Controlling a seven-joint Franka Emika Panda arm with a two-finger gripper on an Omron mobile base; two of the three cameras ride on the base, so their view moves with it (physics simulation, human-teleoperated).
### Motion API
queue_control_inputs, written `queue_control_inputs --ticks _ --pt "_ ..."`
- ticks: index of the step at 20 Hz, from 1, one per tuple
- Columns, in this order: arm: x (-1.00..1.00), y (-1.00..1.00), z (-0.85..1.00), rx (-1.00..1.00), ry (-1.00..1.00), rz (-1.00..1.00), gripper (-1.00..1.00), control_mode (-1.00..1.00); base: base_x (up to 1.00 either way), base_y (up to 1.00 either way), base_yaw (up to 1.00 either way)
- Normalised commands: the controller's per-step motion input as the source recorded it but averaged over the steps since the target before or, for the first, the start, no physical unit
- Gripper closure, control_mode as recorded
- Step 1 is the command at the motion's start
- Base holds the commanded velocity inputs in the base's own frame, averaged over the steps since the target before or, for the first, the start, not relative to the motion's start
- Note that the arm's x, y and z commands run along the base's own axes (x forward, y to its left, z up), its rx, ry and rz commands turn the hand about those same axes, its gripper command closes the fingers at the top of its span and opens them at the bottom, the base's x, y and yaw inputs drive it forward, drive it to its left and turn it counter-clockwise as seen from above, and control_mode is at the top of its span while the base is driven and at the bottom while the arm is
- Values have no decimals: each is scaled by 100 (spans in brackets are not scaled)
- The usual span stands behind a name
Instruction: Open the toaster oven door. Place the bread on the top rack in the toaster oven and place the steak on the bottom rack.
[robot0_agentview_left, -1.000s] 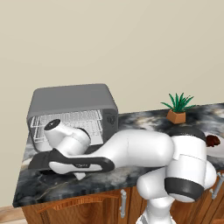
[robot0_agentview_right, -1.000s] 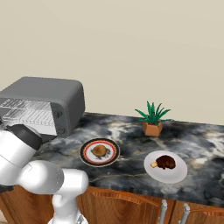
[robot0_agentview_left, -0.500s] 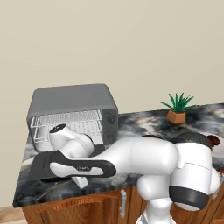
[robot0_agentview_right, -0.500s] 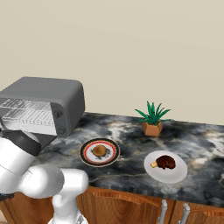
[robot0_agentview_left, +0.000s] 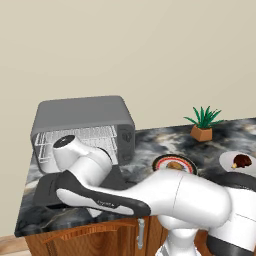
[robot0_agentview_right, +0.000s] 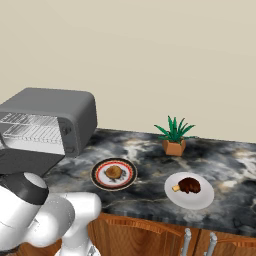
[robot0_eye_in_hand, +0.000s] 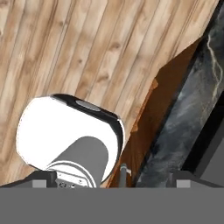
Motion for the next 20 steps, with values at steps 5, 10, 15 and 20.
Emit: queue_control_inputs --ticks 5,10,15,20 --pt "12 -7 56 0 0 -25 -100 -100 0 0 0" --pt "42 -12 26 0 0 -27 -100 -100 0 0 0" --pt "42 0 -22 1 -12 -44 -100 -100 0 0 0" --pt "33 1 -54 13 -12 -62 -100 -100 0 0 0"
